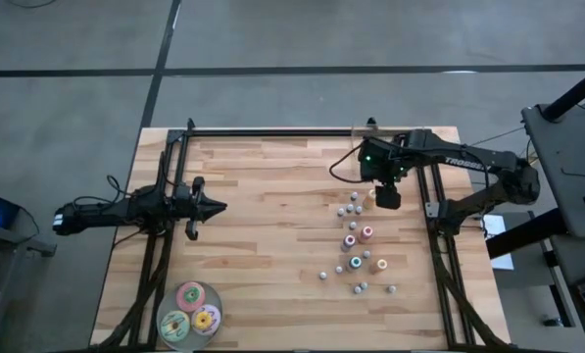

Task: Pick & Place food coloring
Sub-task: Put the top yellow big food coloring bottle into the bin

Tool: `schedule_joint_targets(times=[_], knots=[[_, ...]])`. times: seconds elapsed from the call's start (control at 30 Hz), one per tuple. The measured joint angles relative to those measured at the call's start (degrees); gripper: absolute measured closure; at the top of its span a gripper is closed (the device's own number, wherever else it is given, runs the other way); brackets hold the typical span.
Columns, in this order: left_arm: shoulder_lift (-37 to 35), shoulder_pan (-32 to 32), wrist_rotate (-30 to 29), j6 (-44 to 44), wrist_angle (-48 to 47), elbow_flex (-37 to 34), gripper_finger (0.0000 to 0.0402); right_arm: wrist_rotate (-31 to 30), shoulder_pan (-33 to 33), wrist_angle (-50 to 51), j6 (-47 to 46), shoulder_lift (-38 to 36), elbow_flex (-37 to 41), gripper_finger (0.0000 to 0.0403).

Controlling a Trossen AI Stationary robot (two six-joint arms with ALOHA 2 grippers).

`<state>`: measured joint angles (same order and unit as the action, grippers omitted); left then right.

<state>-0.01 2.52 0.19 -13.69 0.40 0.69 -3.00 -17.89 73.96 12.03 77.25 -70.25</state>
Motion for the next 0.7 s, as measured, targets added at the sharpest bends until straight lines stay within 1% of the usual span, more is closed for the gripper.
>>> schedule_joint_targets(times=[0.33, 0.53, 0.7], knots=[[0.0, 0.0, 0.0, 0.0, 0.0, 0.0, 0.0402, 0.1, 0.0, -5.1, 2.1, 0.0, 6.8, 0.0172], [0.0, 0.0, 0.0, 0.0, 0.0, 0.0, 0.0402, 1.8, 0.0, -8.8, 3.3, 0.0, 10.8, 0.0172], [0.0, 0.0, 0.0, 0.0, 0.0, 0.0, 0.0402, 1.8, 0.0, -11.4, 3.4, 0.1, 13.5, 0.0172]])
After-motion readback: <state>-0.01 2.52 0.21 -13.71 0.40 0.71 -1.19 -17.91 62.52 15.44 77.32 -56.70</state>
